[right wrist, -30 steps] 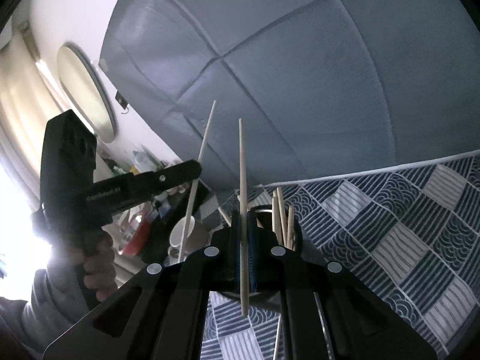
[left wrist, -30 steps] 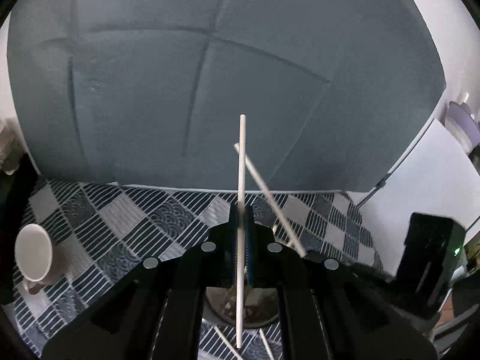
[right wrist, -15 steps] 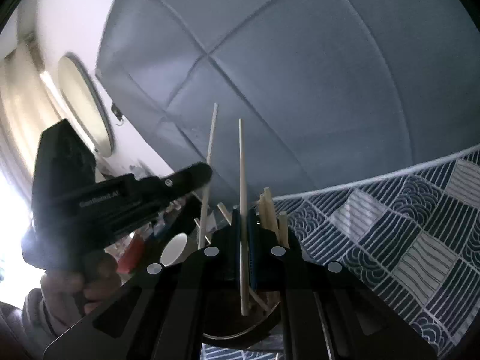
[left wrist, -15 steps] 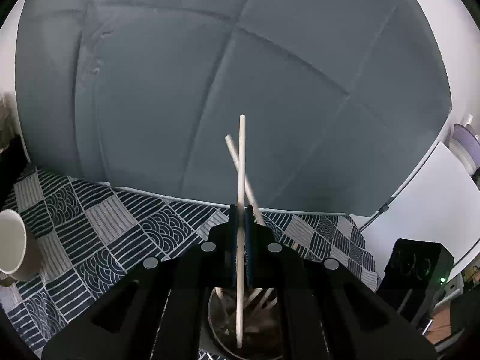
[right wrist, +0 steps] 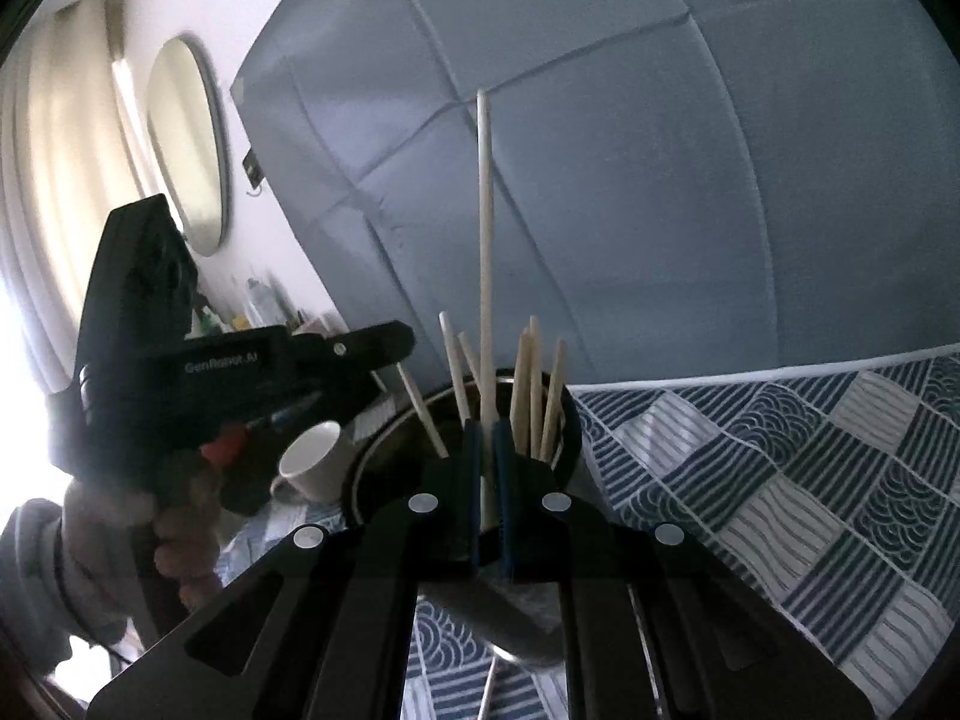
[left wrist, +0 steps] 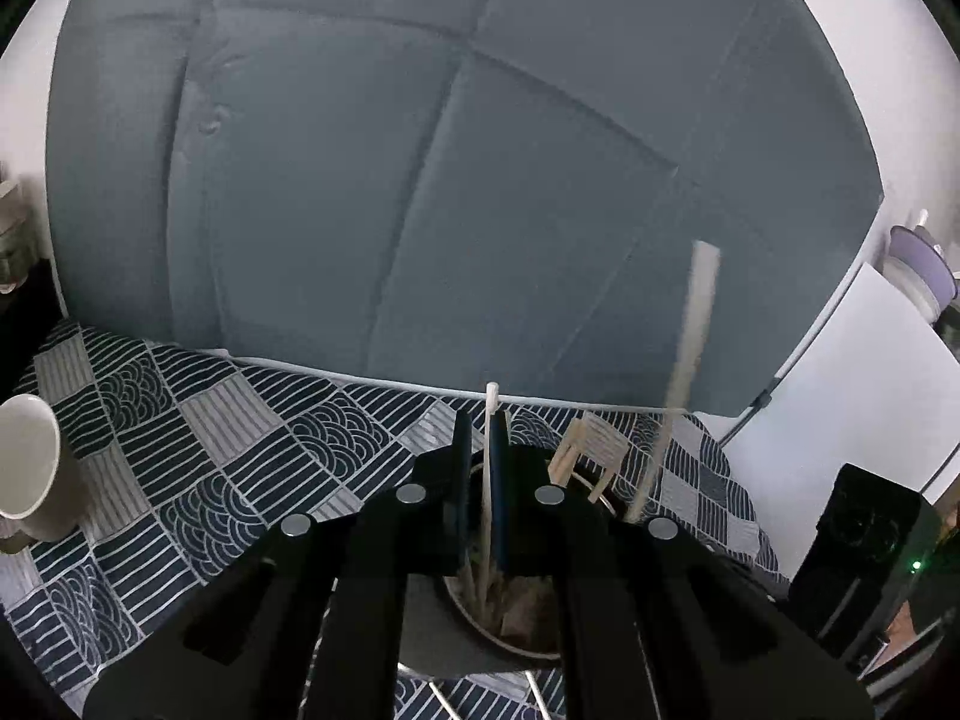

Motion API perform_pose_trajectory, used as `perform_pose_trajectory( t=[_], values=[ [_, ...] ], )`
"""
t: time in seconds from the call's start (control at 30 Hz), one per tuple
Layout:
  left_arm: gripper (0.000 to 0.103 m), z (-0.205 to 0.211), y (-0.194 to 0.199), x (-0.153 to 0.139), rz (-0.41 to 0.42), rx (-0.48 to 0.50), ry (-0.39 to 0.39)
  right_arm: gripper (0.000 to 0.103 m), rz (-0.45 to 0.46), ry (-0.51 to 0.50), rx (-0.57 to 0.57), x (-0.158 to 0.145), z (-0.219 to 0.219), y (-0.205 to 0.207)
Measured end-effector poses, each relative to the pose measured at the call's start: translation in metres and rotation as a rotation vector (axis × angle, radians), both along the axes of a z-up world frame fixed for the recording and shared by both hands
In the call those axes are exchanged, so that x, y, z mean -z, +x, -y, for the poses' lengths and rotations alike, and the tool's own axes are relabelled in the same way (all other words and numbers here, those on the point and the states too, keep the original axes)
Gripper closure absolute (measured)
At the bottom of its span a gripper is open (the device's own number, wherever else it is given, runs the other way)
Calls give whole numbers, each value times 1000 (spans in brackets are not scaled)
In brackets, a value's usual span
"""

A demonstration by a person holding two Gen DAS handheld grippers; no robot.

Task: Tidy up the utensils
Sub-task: 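Lower the sticks into the holder and open both grippers, then move both open tools down to the last sticks on the cloth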

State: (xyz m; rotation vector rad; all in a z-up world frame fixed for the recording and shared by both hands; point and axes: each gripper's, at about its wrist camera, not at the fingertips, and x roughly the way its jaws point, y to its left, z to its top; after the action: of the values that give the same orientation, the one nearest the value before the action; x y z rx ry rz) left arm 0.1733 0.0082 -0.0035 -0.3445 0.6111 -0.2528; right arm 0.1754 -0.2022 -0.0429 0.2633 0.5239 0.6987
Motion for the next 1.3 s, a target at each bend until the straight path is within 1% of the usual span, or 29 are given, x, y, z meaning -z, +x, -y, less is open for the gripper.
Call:
perform_pose_trajectory(
  t=[0.1, 0.17, 0.2, 0.23, 0.27, 0.3, 0.33, 0.37, 0.4, 0.47, 0.5, 0.57, 0.63, 0.67, 0.7, 0.77, 0.87, 1.07, 1.17, 1.3],
  values=[
    [96, -4, -6, -4, 6, -10, 5, 94, 19, -50, 28, -4, 2, -10],
    [84, -8, -9, -6, 11, -16, 3, 94, 28, -69, 50, -7, 4, -15],
    [81, -11, -11, -7, 16, -21, 2, 94, 30, -65, 64, -10, 8, -17],
    [75, -14, -13, -8, 16, -31, 4, 93, 33, -60, 76, -12, 11, -20],
    [71, -16, -15, -8, 13, -38, 1, 85, 36, -59, 85, -14, 14, -22],
    [70, -19, -16, -8, 9, -46, -5, 78, 41, -67, 102, -16, 16, -24],
    [65, -21, -17, -7, 7, -52, -6, 66, 48, -77, 115, -18, 17, -26],
    [59, -24, -19, -7, 3, -62, -6, 64, 56, -83, 123, -20, 19, -28],
    [56, -27, -21, -7, 1, -73, -7, 64, 61, -87, 132, -22, 22, -30],
    [41, -32, -25, -5, 0, -93, 0, 54, 61, -91, 151, -25, 26, -33],
    [38, -34, -27, -4, -4, -105, 6, 51, 66, -95, 169, -27, 28, -35],
    [28, -39, -33, -2, -8, -117, 10, 40, 65, -95, 186, -27, 33, -37],
    [17, -42, -36, 4, -25, -148, 20, 35, 58, -103, 204, -25, 36, -37],
    [17, -45, -38, 8, -30, -158, 15, 28, 53, -110, 210, -25, 37, -37],
    [16, -46, -39, 11, -40, -164, 9, 25, 39, -121, 222, -23, 38, -37],
    [10, -49, -41, 22, -87, -178, 0, 17, 18, -131, 241, -18, 40, -37],
    [7, -47, -42, 37, -126, -186, 25, 16, -29, -150, 269, -8, 43, -36],
    [6, -34, -50, 71, -221, -131, 58, 16, -146, -207, 281, 22, 47, -39],
    [6, -26, -55, 90, -276, -108, 67, 16, -201, -252, 267, 41, 44, -42],
    [6, -16, -61, 114, -342, -71, 57, 16, -252, -299, 248, 62, 41, -48]
  ],
)
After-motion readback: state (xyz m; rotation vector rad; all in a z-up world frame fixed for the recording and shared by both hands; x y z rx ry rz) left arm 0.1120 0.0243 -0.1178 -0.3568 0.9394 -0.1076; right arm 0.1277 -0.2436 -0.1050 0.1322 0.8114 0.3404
